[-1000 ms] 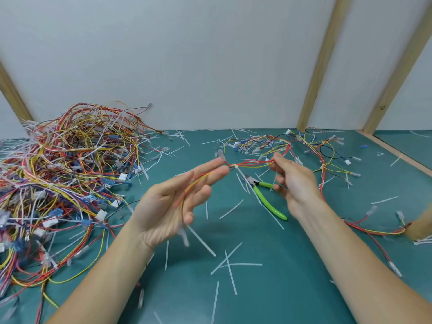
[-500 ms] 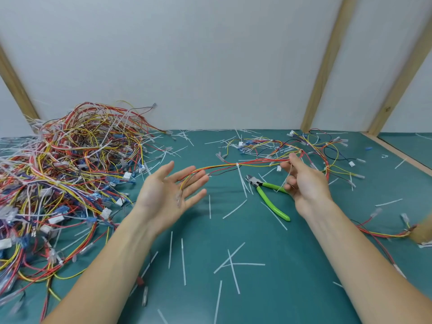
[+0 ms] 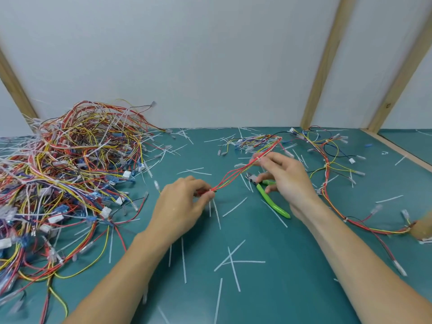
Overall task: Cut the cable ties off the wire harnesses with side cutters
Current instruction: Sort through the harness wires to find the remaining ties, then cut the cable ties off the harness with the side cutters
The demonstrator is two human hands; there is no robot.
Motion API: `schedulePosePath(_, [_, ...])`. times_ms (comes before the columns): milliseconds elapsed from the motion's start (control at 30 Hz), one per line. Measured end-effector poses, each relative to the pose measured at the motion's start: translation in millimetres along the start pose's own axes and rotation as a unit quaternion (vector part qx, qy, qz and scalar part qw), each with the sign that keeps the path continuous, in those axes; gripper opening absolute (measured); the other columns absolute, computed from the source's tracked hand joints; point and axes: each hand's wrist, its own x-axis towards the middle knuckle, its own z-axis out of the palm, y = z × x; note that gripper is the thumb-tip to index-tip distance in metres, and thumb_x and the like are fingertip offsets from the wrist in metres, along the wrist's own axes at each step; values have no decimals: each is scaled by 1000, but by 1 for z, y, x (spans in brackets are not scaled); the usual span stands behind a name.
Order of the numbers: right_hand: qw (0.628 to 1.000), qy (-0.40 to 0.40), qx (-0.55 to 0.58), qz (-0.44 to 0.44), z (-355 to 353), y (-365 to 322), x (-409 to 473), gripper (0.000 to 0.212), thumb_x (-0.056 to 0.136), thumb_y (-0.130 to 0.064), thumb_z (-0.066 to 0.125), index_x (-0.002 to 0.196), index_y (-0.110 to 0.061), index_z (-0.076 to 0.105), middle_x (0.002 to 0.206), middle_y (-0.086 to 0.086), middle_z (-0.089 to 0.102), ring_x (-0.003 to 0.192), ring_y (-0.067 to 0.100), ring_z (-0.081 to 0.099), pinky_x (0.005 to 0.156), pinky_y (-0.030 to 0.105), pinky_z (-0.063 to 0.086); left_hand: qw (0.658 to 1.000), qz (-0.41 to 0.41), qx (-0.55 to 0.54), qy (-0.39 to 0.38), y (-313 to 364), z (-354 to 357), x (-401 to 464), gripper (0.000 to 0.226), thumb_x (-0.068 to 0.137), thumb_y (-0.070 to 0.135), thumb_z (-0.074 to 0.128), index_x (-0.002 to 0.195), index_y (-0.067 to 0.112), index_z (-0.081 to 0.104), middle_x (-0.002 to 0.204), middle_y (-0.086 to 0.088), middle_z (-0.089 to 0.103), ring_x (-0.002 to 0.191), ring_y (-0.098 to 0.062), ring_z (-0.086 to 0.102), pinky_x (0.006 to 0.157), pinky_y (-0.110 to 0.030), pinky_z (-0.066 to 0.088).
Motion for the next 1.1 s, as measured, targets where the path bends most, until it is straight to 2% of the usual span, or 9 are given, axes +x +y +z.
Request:
schedulePosePath(100, [968, 28, -242, -52, -8, 5, 2, 34, 97, -9, 57, 121, -29, 71, 115, -10, 72, 87, 5, 67, 73, 25, 55, 1000, -19, -7, 3, 0, -1, 1, 12, 91, 41, 69, 88, 30, 73, 81, 13, 65, 79, -10, 61, 71, -32, 48])
schedulePosePath(200, [859, 17, -511, -20, -13, 5, -2, 44, 90, -55, 63, 129, -34, 62, 122, -7, 68, 117, 21, 60, 94, 39, 50, 998, -52, -28, 2, 3, 0, -1, 13, 92, 43, 67, 87, 31, 71, 80, 15, 66, 78, -11, 62, 70, -33, 50])
schedulePosePath(300, [782, -32, -620, 49, -12, 6, -5, 78, 74, -81, 61, 133, -30, 57, 130, -1, 60, 127, 25, 52, 97, 42, 45, 995, -83, -61, 11, 0, 0, 1, 14, 92, 42, 67, 84, 32, 71, 69, 16, 64, 68, -12, 59, 65, -32, 49])
schedulePosePath(433, [750, -36, -656, 79, -16, 1, -5, 66, 75, -74, 62, 120, -26, 60, 122, 2, 60, 120, 27, 53, 90, 42, 43, 973, -126, -188, 35, -1, -1, 4, 20, 94, 35, 68, 77, 25, 70, 55, 14, 58, 54, -13, 56, 55, -28, 42])
schedulePosePath(633, [809, -15, -585, 59, -14, -10, -10, 44, 77, -61, 64, 91, -20, 72, 90, 3, 70, 89, 31, 62, 70, 34, 46, 879, -213, -397, 152, -1, -13, 12, 20, 97, 23, 65, 81, 15, 73, 58, 9, 58, 49, -8, 54, 50, -17, 39])
schedulePosePath(800, [860, -5, -510, -10, -11, -18, -13, 56, 92, -54, 36, 72, -10, 63, 69, 12, 64, 77, 36, 60, 58, 34, 37, 789, -267, -499, 240, -5, -22, 14, 22, 101, 24, 59, 83, 18, 71, 61, 9, 55, 47, -5, 51, 53, -17, 44])
schedulePosePath(900, [945, -86, -315, 8, -22, -27, -10, 54, 79, -48, 33, 75, -16, 76, 71, 9, 71, 64, 24, 62, 54, 32, 43, 731, -286, -549, 287, -6, -29, 16, 22, 102, 25, 58, 84, 19, 67, 58, 10, 56, 45, -5, 52, 52, -19, 44])
schedulePosePath(1000, [971, -231, -49, 44, -24, -26, -10, 46, 80, -36, 38, 80, -10, 76, 89, 12, 74, 61, 21, 58, 50, 30, 44, 723, -293, -556, 288, -8, -31, 15, 22, 103, 27, 56, 85, 20, 68, 58, 10, 57, 47, -5, 53, 53, -20, 43])
schedulePosePath(1100, [966, -229, 120, 16, -13, -22, -13, 35, 83, -31, 45, 85, -11, 74, 91, 17, 69, 65, 20, 56, 53, 30, 46, 773, -265, -526, 235, -3, -27, 15, 24, 104, 21, 53, 88, 19, 71, 62, 7, 56, 49, -5, 52, 54, -18, 41])
